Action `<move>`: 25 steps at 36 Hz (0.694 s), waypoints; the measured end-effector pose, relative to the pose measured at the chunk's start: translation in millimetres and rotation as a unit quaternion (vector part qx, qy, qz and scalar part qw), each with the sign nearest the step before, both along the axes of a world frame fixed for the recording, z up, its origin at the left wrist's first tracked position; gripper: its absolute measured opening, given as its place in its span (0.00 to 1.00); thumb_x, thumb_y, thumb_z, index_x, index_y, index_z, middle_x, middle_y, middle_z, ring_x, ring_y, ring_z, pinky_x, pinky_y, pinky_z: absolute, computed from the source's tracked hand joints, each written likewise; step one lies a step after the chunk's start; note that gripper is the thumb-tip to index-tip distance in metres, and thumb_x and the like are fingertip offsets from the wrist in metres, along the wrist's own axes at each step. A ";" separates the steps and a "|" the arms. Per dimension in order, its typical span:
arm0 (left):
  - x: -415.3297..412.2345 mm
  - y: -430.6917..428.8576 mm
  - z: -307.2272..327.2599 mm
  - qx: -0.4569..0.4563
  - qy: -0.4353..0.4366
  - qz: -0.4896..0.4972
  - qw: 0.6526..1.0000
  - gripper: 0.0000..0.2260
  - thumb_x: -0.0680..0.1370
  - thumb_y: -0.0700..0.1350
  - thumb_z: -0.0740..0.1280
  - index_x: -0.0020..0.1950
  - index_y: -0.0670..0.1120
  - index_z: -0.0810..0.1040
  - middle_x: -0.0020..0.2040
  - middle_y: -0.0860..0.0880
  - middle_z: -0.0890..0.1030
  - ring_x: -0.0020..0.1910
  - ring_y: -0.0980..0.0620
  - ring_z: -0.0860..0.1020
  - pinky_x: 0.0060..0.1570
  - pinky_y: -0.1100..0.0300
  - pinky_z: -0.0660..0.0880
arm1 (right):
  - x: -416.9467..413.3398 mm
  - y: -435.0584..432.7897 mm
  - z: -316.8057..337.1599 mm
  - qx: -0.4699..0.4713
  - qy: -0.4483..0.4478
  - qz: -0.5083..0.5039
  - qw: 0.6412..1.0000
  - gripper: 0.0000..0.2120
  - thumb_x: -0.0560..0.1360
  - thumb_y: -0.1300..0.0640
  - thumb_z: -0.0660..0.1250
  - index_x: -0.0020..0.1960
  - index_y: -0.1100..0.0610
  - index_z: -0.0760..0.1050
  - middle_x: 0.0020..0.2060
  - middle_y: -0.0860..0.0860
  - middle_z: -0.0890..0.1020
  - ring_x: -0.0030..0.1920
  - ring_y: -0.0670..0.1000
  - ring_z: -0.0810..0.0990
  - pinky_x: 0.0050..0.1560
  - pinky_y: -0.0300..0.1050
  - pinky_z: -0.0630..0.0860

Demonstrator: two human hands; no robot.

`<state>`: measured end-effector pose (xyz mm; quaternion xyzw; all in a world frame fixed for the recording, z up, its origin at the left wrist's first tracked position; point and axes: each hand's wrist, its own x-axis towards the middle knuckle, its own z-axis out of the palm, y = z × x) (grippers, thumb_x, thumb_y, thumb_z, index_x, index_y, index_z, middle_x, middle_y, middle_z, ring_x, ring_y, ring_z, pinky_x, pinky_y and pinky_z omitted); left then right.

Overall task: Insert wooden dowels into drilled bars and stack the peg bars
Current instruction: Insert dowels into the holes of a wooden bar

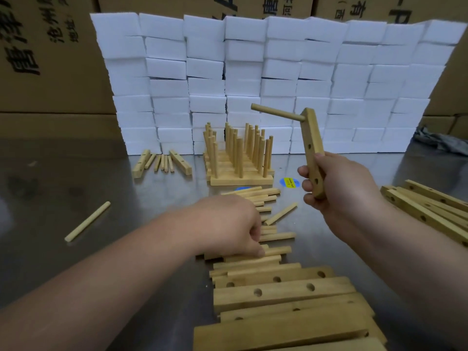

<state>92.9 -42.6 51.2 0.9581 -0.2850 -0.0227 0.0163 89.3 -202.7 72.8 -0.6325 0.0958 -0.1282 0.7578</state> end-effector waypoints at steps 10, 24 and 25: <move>-0.5 -1.9 -2.5 -0.033 -0.014 -0.041 0.999 0.08 0.75 0.55 0.64 0.43 0.52 0.77 0.41 0.54 0.77 0.41 0.56 0.74 0.37 0.63 0.70 | 1.5 3.2 -3.2 0.022 0.004 -0.002 1.000 0.11 0.79 0.59 0.56 0.60 0.54 0.70 0.31 0.50 0.77 0.21 0.44 0.70 0.24 0.36 0.66; -3.6 5.9 28.9 -0.383 -0.125 0.074 0.912 0.08 0.79 0.51 0.58 0.40 0.56 0.70 0.35 0.56 0.74 0.29 0.66 0.69 0.27 0.72 0.65 | -17.2 14.4 -3.7 -0.049 -0.060 0.098 0.992 0.16 0.79 0.60 0.53 0.56 0.43 0.72 0.29 0.47 0.78 0.25 0.44 0.70 0.28 0.39 0.68; -3.3 6.2 28.4 -0.393 -0.128 0.076 0.907 0.08 0.79 0.51 0.59 0.40 0.56 0.70 0.35 0.56 0.74 0.30 0.66 0.69 0.27 0.72 0.65 | -18.5 15.3 -4.0 -0.049 -0.067 0.105 0.991 0.17 0.79 0.60 0.53 0.60 0.43 0.71 0.29 0.47 0.77 0.25 0.44 0.70 0.27 0.38 0.68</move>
